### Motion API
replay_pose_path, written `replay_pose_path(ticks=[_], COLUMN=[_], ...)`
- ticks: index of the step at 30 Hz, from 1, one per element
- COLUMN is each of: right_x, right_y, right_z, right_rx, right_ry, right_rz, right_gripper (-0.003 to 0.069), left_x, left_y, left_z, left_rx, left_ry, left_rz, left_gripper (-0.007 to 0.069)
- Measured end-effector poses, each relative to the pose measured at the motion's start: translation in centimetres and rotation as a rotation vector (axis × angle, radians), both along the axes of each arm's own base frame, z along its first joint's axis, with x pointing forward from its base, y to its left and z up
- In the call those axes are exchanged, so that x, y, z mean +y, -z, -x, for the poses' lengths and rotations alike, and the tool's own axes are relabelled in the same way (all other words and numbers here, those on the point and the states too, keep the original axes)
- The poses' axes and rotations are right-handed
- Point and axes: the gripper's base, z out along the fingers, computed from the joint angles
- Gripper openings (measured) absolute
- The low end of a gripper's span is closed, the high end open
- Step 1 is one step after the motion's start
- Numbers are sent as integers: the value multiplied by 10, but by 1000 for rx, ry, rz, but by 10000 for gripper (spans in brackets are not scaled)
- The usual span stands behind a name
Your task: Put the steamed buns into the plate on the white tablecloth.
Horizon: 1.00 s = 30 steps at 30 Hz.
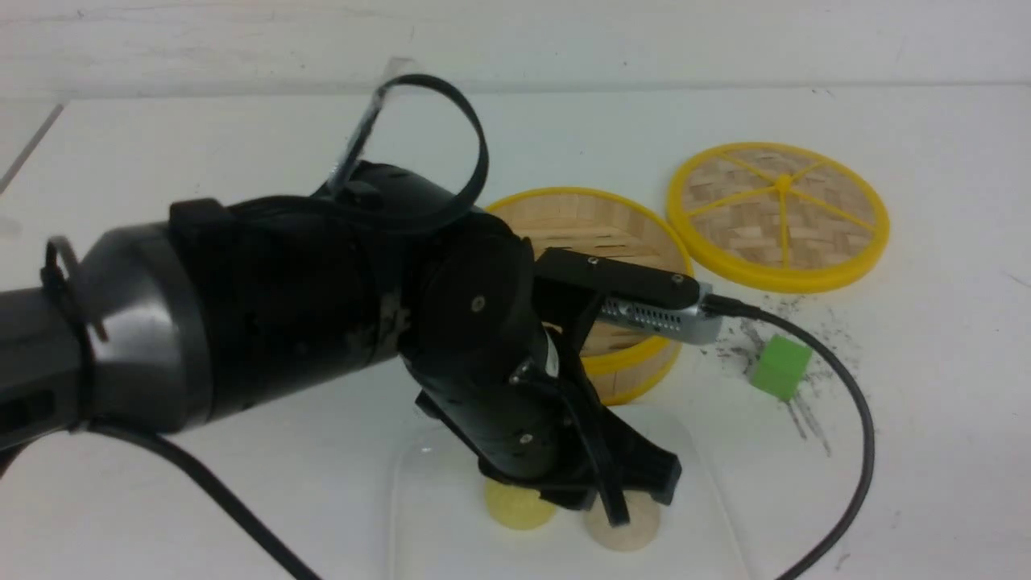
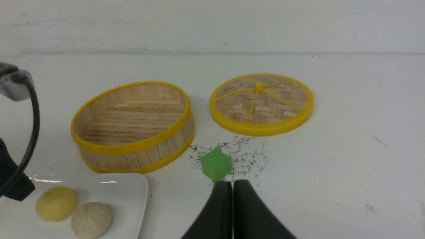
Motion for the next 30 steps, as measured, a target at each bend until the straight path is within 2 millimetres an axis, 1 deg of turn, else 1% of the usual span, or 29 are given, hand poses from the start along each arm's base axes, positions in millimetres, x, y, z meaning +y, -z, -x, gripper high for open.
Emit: replay_pose_path(ticks=[1,2,5,8,11,15,22,30], right_x=[4,6,9,12,18,24,24,24], right_y=[6,8,12,14,16,16,9,7], right_z=[-9,-14,-20,-21,-18,-15,-17,-18], right_rx=[-8,-14,-28,-21,3,-17,-112,-132], right_ry=[-11,-16,-29,-60,-141,-221,-212,-206], right_rz=[-21,-32,-50,-43,-34,8,-6,-14], right_gripper=[-14,-16,-16,-16,-16,-15,-13,-11], left_x=[0,0,0,0,0,0,1,1], left_y=[0,0,0,0,0,0,0,0], left_z=[0,0,-1,-1,-1,-1,-1,-1], left_rx=[-1,-2,-8,-11,-14,-16,-19,-20], left_ry=[0,0,3,6,7,8,9,9], left_rz=[-1,2,-1,-3,-5,-7,-9,-10], left_gripper=[62,37,2,2,2,2,5,6])
